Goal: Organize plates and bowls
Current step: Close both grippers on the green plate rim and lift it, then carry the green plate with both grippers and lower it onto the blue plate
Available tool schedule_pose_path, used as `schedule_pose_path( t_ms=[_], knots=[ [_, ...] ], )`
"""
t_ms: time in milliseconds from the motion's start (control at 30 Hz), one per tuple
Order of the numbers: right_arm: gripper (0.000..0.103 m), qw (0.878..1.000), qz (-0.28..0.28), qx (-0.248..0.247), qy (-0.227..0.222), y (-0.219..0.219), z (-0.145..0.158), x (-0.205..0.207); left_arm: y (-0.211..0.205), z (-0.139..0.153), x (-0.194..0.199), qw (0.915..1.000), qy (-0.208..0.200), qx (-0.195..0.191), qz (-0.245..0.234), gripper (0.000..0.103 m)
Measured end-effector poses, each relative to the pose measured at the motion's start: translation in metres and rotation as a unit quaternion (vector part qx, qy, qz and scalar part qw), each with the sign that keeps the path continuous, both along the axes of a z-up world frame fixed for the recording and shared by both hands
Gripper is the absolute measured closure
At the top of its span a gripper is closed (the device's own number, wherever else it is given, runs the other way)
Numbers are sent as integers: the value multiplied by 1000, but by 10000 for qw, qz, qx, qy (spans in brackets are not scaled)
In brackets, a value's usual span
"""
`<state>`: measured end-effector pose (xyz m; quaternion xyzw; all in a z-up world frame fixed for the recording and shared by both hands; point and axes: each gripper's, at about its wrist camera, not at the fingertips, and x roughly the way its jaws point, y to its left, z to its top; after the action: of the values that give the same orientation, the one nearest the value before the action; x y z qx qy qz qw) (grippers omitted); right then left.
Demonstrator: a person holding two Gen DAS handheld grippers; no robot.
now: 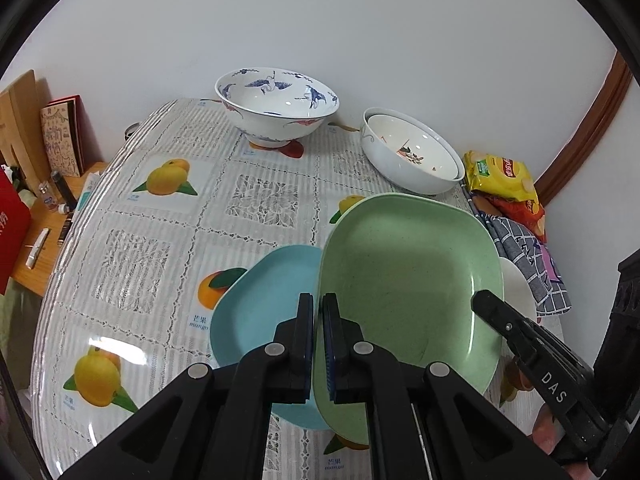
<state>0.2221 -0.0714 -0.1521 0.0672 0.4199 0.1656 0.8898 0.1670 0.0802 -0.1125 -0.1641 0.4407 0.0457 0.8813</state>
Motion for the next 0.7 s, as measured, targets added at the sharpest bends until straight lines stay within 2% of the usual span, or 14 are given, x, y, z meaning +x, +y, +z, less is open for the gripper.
schedule_pose_path(
  t_ms=[467,700],
  knots=[
    [100,9997,140,195,-99,10,9,-9,7,10,-16,9998,-24,162,120,98],
    [99,9994,253,244,-75,21,5,-9,16,5,-24,9995,45,165,246,97]
  ],
)
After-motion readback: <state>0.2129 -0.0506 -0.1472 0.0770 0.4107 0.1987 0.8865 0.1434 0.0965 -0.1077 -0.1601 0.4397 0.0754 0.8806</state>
